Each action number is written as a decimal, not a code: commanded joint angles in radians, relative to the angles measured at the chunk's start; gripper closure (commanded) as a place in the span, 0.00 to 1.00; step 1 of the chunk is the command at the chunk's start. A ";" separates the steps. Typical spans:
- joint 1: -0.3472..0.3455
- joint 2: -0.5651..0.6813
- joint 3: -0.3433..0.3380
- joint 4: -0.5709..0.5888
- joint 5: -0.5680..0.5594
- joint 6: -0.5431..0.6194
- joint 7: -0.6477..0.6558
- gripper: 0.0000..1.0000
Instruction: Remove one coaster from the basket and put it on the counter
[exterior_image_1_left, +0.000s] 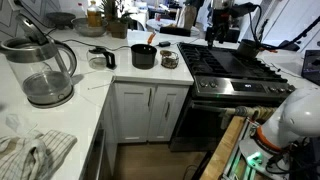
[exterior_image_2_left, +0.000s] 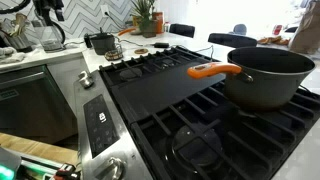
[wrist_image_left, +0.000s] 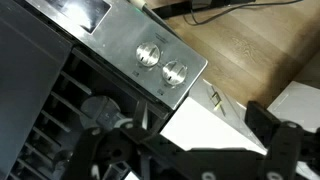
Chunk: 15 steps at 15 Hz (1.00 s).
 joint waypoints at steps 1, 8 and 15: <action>0.019 0.001 -0.016 0.002 -0.004 -0.003 0.005 0.00; 0.012 0.014 -0.039 0.008 0.017 0.019 -0.013 0.00; -0.044 0.119 -0.172 -0.007 0.121 0.283 -0.010 0.00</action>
